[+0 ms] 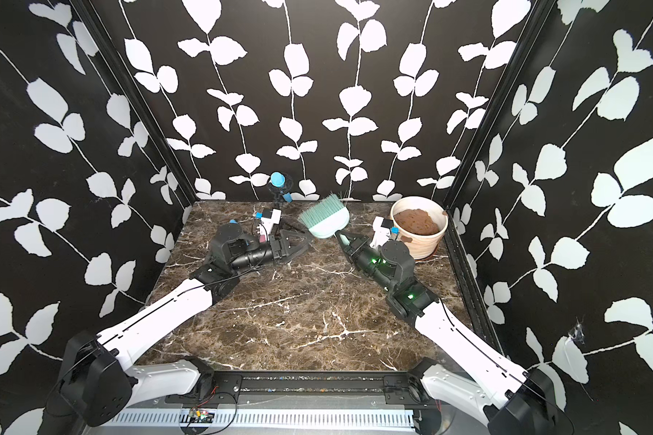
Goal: Scrub the dried mud off the ceramic pot
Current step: Pick up the brush from the center of the board.
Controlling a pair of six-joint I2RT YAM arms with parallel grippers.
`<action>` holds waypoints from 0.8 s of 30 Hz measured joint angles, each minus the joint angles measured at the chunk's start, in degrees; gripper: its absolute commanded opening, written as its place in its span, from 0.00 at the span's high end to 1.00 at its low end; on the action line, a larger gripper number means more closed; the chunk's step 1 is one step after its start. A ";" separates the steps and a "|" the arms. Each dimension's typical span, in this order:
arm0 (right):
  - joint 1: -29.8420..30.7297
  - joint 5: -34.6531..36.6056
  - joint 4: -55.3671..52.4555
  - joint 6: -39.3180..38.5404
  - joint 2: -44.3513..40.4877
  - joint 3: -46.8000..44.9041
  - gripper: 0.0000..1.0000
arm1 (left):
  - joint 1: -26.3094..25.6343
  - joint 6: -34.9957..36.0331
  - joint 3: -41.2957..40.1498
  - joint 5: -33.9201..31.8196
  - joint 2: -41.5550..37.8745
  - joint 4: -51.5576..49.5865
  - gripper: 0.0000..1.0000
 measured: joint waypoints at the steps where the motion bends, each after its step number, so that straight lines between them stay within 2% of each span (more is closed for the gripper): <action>1: 0.44 0.26 0.55 0.24 0.00 0.00 1.00 | 0.00 -0.48 0.00 -0.35 0.11 0.61 0.26; 5: 3.21 1.11 2.99 0.83 0.92 0.02 1.00 | 0.00 -2.54 0.07 -1.33 0.72 3.72 0.35; 7: 4.57 1.07 4.63 1.44 2.32 0.04 1.00 | 0.00 -3.39 0.09 -1.70 0.79 5.27 0.45; 11: 6.71 1.46 10.34 3.85 5.66 -0.48 1.00 | 0.00 -4.42 0.26 -3.02 0.74 7.34 0.75; 12: 7.13 1.70 11.89 4.28 6.14 -0.55 1.00 | 0.11 -4.50 0.24 -3.41 0.74 7.56 0.95; 13: 7.50 2.08 12.57 4.44 6.47 -0.55 0.94 | 0.20 -5.46 0.13 -4.07 0.70 8.28 1.00; 15: 7.58 1.84 14.16 5.11 6.93 -0.94 0.61 | 0.13 -7.72 -0.02 -5.44 -0.26 9.66 1.00; 18: 7.10 0.15 9.97 2.16 6.75 0.61 0.33 | -0.26 -6.51 -0.26 -7.30 -2.38 9.60 1.00; 22: 5.77 -1.84 -5.92 -10.54 5.33 7.93 0.13 | -0.26 -2.38 -0.24 -9.81 -4.98 4.48 1.00; 24: 4.61 -2.47 -14.69 -18.67 4.70 12.98 0.11 | -0.24 0.37 0.24 -11.08 -6.03 -0.87 1.00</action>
